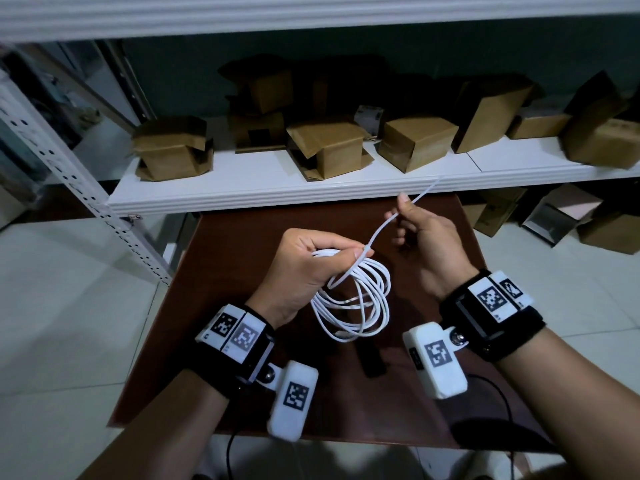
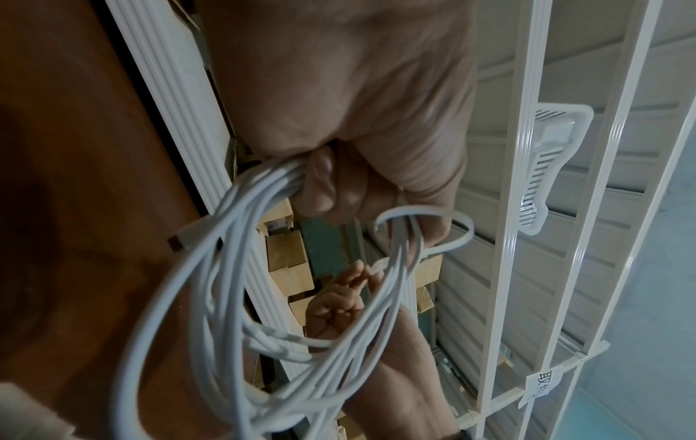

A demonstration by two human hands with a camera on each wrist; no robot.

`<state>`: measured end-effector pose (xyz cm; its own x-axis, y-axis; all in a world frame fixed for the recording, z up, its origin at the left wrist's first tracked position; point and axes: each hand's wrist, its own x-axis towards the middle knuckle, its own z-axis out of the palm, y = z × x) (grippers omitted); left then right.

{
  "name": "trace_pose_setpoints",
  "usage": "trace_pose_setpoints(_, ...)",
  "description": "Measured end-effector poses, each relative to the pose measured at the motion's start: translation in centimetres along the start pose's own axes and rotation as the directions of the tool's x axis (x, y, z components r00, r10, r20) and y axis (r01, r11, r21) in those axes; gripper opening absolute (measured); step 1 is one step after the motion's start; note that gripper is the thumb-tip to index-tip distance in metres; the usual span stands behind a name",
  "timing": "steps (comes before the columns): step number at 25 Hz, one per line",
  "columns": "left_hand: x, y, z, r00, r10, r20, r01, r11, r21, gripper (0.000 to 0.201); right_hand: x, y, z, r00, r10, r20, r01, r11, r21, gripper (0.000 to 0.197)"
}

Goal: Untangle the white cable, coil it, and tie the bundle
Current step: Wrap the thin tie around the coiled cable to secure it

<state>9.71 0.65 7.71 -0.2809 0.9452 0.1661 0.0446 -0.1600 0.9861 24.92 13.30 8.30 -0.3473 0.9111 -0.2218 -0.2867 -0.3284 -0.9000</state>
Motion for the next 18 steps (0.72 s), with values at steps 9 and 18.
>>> trace_pose_setpoints(9,0.1,-0.3,-0.2,0.996,-0.040,-0.079,0.031,0.992,-0.120,0.015,-2.8,1.5,1.7,0.916,0.121,0.382,-0.098,0.992,-0.081,0.027)
trace_pose_setpoints(18,0.0,0.1,0.5,0.999,-0.007,-0.038,0.005,0.999,-0.041,0.011,-1.6,0.3,1.1,0.990,0.012,0.142,-0.003,0.998,-0.070,0.024)
